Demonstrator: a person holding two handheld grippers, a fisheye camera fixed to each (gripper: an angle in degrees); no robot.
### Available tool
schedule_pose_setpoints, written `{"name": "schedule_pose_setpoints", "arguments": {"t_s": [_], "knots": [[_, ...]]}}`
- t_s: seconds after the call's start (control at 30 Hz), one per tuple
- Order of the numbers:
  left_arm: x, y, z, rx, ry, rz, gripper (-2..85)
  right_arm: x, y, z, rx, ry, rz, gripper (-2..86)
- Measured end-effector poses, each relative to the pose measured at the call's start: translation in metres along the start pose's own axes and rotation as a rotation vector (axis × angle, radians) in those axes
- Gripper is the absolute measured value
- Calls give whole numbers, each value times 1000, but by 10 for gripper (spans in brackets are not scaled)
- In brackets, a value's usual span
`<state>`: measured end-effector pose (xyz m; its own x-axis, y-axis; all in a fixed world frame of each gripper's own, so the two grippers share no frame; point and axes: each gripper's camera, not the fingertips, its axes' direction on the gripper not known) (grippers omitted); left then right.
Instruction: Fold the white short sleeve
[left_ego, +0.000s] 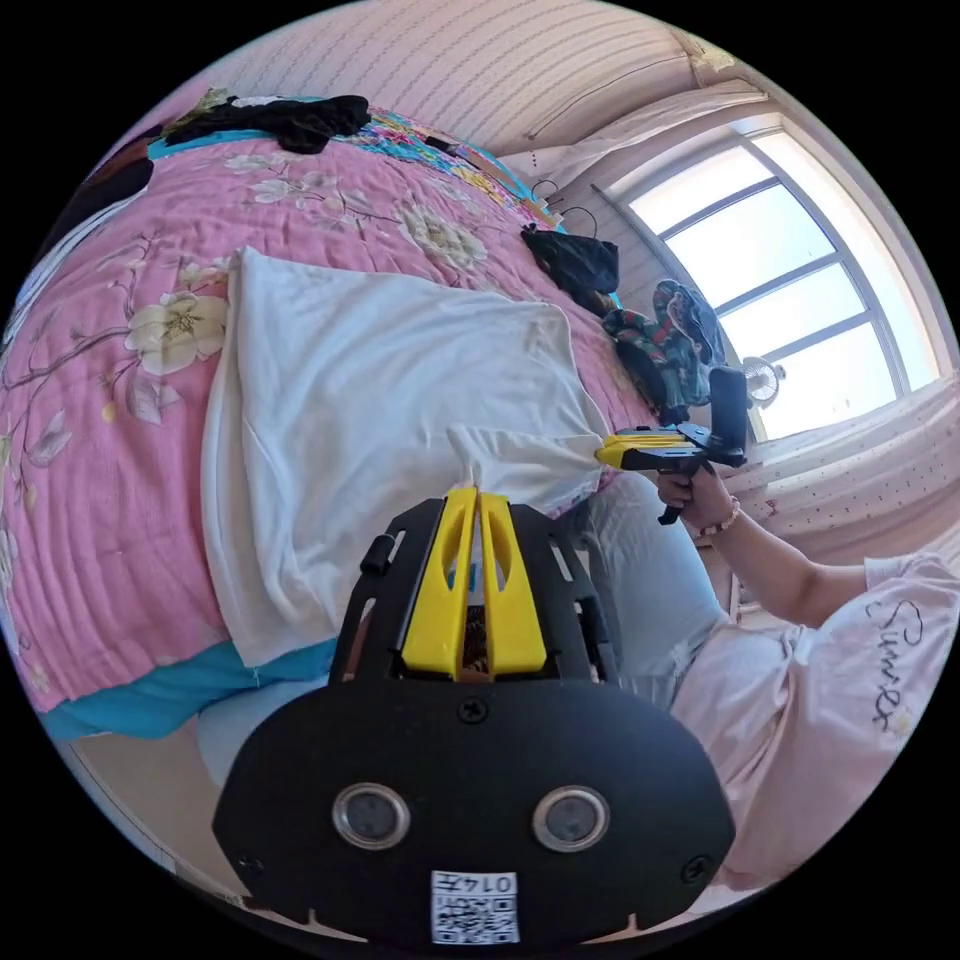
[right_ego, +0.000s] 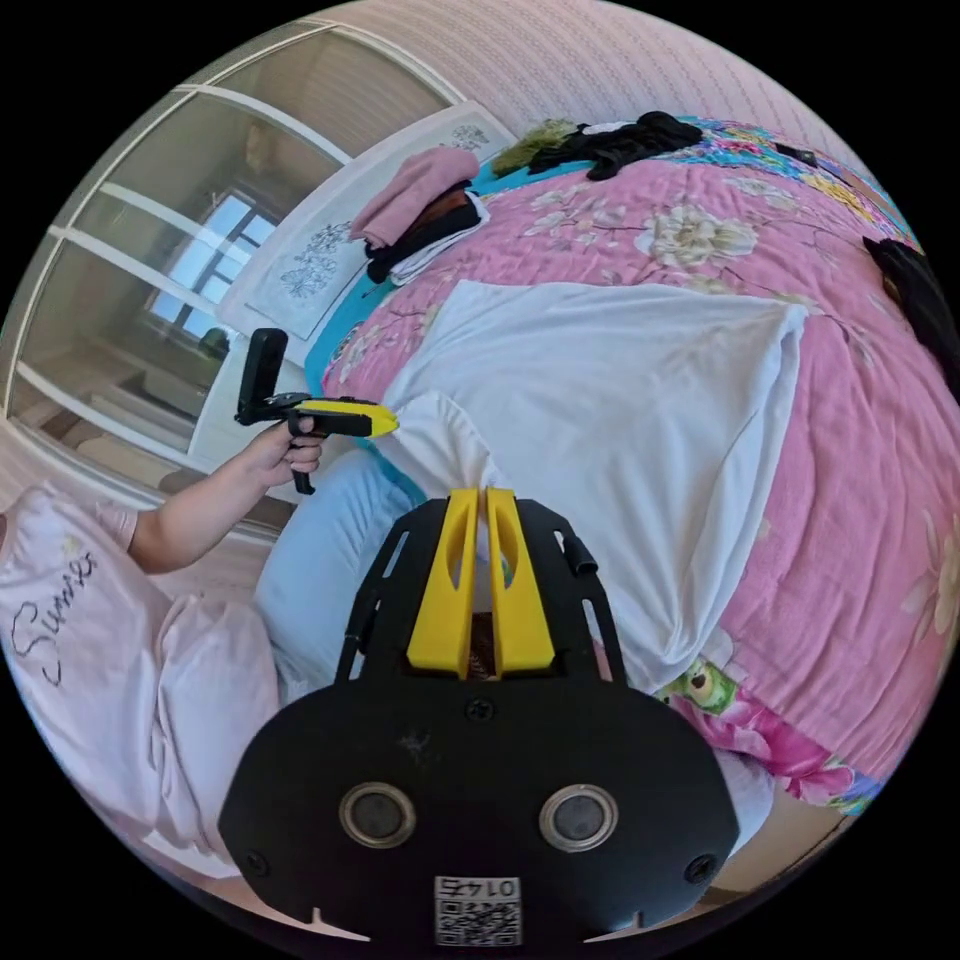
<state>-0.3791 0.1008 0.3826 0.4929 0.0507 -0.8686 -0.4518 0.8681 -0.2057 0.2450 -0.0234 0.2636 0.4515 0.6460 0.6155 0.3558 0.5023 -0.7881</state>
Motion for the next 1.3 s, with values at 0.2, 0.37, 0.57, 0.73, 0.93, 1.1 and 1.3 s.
{"name": "schedule_pose_setpoints", "arguments": {"t_s": [0.2,0.37,0.57,0.73,0.93,1.1,1.3], "knots": [[-11,33,-10,-58,1,-58,32,7,38,-3,-47,-25,45,46],[-26,17,-37,45,-84,-79,42,28,33,-26,44,35,102,47],[-52,-47,-56,211,-211,-113,54,53,-14,-56,226,268,138,57],[-86,-92,-36,210,-255,-223,78,83,-52,-44,220,366,216,80],[-108,-120,-4,124,-303,-228,36,112,-72,-26,152,353,299,31],[-103,-125,-22,145,-256,-154,-7,102,-77,-50,213,300,234,-5],[-120,-149,-36,179,-209,-172,-10,119,-105,-71,216,264,240,-7]]}}
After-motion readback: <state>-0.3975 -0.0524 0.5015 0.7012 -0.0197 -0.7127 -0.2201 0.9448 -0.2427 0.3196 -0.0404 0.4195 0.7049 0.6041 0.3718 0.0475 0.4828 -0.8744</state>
